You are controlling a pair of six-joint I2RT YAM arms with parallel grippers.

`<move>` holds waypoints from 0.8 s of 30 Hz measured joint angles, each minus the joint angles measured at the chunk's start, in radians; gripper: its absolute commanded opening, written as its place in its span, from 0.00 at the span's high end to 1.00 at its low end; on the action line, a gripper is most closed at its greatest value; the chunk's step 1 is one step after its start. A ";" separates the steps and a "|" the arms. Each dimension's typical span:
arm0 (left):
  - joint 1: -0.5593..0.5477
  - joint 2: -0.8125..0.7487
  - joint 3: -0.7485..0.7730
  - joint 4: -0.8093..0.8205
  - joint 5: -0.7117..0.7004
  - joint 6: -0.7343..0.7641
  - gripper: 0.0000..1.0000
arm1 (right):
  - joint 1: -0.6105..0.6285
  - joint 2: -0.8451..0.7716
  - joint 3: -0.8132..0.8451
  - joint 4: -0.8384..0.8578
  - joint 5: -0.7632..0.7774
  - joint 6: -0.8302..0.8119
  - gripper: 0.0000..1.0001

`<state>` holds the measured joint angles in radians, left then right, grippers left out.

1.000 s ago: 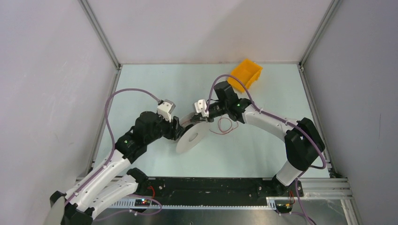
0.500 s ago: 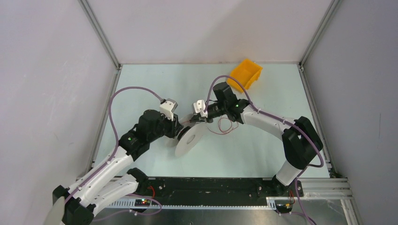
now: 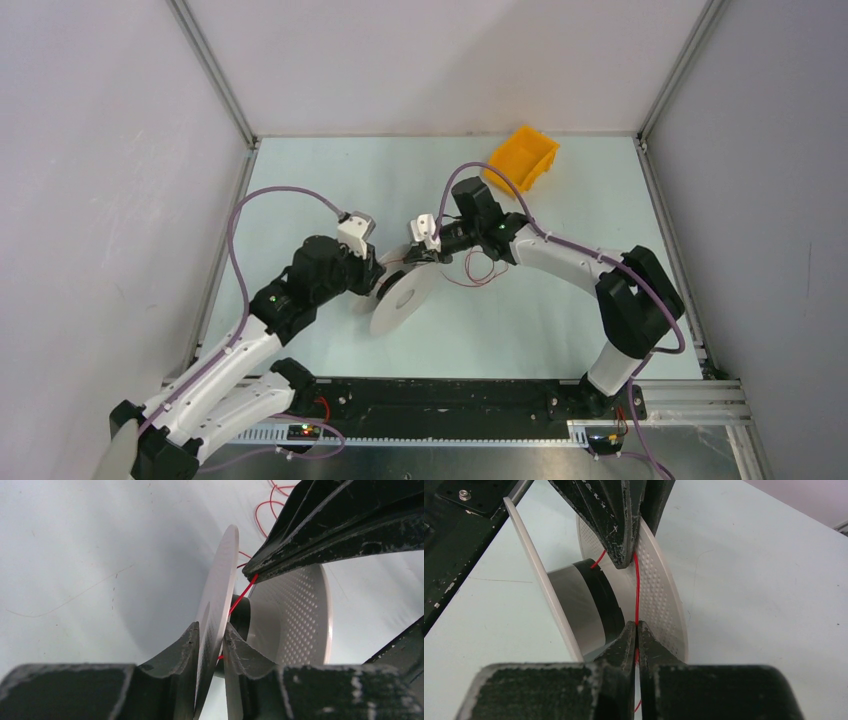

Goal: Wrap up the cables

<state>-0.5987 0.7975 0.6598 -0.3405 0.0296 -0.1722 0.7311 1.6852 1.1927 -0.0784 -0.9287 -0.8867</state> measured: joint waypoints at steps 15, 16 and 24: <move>-0.011 0.014 0.000 -0.073 -0.026 0.051 0.93 | -0.002 0.007 -0.001 0.032 0.006 0.023 0.86; -0.013 0.014 0.001 -0.073 -0.025 0.057 0.97 | -0.003 0.007 0.000 0.041 0.008 0.021 0.84; -0.017 0.012 0.003 -0.077 -0.036 0.085 1.00 | -0.014 0.007 0.000 0.119 0.014 0.091 0.64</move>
<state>-0.6159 0.8093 0.6624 -0.4171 -0.0063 -0.0868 0.7166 1.6920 1.1923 0.0406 -0.9142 -0.7959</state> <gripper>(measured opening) 0.026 0.301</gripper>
